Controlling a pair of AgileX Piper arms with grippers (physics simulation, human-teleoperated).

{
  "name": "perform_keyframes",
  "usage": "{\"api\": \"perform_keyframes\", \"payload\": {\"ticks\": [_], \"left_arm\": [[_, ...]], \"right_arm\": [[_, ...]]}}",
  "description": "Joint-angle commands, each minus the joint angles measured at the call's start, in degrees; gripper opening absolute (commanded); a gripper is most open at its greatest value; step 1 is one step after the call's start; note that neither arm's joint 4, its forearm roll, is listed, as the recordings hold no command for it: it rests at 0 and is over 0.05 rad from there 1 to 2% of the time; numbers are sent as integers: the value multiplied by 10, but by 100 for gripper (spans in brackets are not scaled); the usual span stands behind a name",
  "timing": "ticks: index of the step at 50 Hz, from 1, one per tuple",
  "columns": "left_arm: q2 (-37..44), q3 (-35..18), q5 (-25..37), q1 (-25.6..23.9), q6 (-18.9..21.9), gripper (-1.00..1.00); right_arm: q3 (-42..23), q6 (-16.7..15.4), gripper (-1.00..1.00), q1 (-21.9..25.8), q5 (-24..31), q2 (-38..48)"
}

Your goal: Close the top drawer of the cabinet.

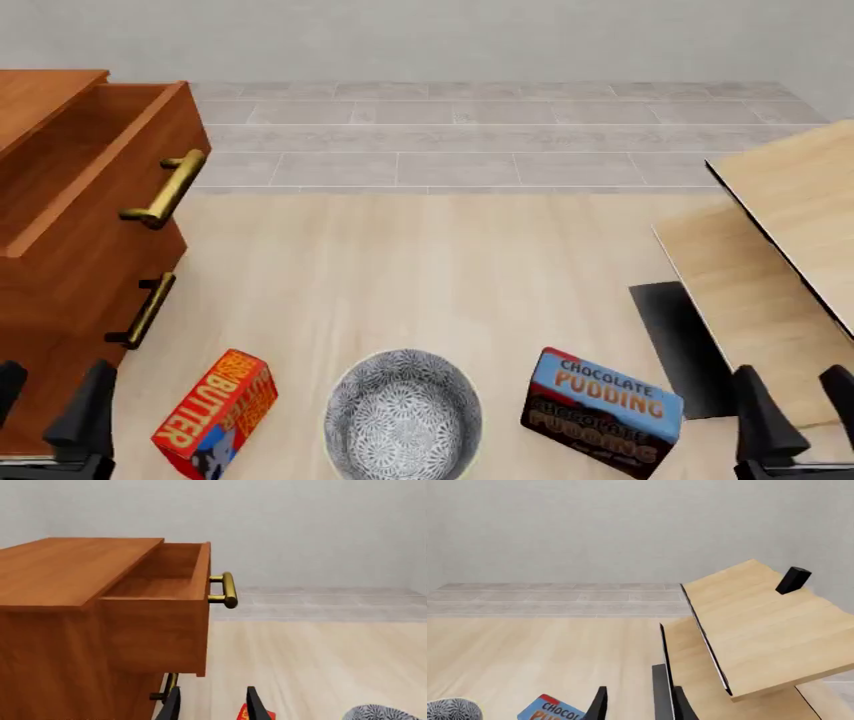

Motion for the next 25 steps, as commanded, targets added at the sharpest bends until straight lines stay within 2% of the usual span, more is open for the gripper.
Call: {"api": "perform_keyframes", "payload": {"ticks": [1,7,14,20,25], "left_arm": [[1,7,5,-4,15,100],[-7,7,13,-9,23,100],[-8,5,12,-14,27,100],[-8,4,5,-26,66,100],[-8,3,3,-49,79,100]], "right_arm": [[-1,-3,100,-2,-4,3],[-3,6,100,-7,-25,24],[-2,5,100,-5,-15,14],[-1,9,100,-3,-13,12],[0,10,100,-2,-12,11]]}}
